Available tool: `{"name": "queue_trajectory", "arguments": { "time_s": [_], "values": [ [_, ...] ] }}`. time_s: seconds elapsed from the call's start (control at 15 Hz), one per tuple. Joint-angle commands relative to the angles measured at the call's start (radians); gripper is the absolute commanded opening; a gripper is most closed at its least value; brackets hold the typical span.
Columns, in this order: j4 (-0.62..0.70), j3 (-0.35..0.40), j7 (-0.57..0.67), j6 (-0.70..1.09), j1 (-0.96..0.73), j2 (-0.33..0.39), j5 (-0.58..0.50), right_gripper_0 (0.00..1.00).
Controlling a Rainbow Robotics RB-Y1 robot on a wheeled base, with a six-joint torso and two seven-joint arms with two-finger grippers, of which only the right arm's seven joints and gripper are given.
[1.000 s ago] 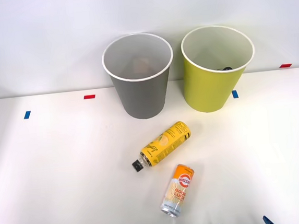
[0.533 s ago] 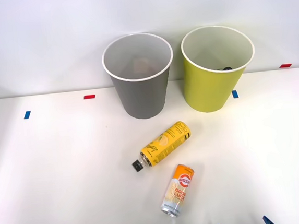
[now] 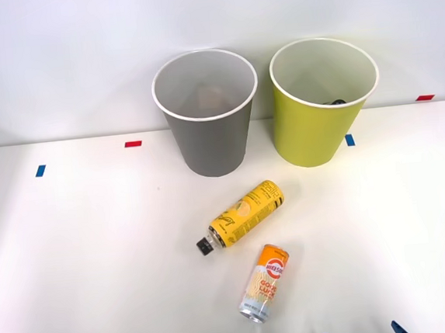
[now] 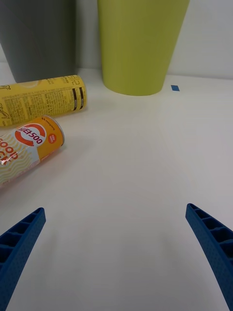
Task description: Put cans in the gray bin, plastic bottles in the light green bin
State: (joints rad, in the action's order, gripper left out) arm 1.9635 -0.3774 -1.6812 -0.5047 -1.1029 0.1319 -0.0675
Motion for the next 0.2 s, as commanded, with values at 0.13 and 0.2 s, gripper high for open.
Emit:
{"name": "queue_trajectory", "arguments": {
  "time_s": [0.13,0.2],
  "values": [
    [0.000,0.000,0.000,0.000,0.000,0.000,0.000,1.00],
    [0.000,0.000,0.000,0.000,0.000,0.000,0.000,1.00]
  ]
}}
